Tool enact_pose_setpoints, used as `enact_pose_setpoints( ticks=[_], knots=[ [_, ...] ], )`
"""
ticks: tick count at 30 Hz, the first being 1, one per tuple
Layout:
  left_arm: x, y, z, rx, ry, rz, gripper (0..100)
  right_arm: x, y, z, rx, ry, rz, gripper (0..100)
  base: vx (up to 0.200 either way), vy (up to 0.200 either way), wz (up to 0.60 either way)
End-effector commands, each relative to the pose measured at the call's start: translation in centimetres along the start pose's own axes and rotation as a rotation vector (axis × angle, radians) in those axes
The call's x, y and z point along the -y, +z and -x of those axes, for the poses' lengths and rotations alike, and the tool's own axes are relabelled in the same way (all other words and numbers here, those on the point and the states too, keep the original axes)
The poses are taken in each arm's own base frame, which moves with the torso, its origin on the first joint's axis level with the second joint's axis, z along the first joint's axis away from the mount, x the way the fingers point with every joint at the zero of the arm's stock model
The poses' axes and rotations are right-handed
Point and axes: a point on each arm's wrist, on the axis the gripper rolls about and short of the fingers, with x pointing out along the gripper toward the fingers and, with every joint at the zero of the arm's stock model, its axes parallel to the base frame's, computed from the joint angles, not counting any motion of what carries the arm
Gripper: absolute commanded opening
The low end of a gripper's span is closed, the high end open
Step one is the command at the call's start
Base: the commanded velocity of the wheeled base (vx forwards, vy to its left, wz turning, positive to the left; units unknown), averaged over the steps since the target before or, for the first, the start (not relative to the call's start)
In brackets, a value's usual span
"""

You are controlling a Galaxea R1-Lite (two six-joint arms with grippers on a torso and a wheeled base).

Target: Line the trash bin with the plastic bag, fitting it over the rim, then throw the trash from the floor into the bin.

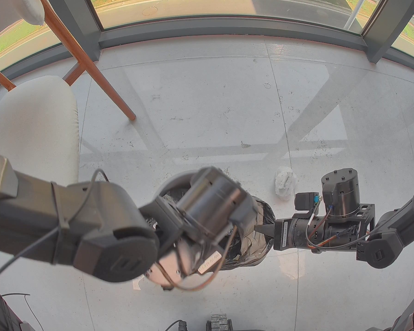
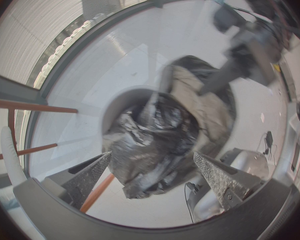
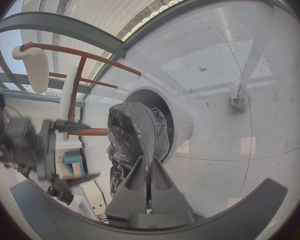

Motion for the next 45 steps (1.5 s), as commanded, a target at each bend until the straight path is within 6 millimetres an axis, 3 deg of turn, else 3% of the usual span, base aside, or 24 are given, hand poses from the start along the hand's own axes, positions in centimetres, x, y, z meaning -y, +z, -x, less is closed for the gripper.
enact_pose_setpoints(
  ticks=[1,8,11,17,22,34,45],
  knots=[
    [-3.3,1.2,-2.6,-0.028,0.064,0.081,100,-0.1,-0.3,0.6,-0.004,0.001,0.002,0,0.0,0.0,0.0],
    [-1.9,0.3,-5.1,-0.09,0.052,0.043,100,-0.1,-0.2,0.5,0.0,0.003,0.004,0,0.0,0.0,0.0],
    [0.2,0.3,-6.4,-0.078,0.033,0.016,100,0.0,-0.3,0.5,0.0,-0.002,0.0,0,0.0,0.0,0.0],
    [5.1,-0.8,-5.1,-0.069,-0.039,-0.109,100,0.3,-0.1,0.5,0.004,-0.008,-0.004,0,0.0,0.0,0.0],
    [6.9,-1.3,-6.3,-0.081,-0.05,-0.141,100,0.2,-0.1,0.7,0.008,-0.006,-0.003,0,0.0,0.0,0.0],
    [7.0,-0.7,-8.1,-0.078,-0.027,-0.121,100,0.7,0.6,1.3,0.039,-0.018,-0.015,0,0.0,0.0,0.0],
    [1.2,0.6,-10.2,-0.084,0.073,0.014,100,0.4,1.1,2.0,0.065,-0.009,-0.015,0,0.0,0.0,0.0]
  ],
)
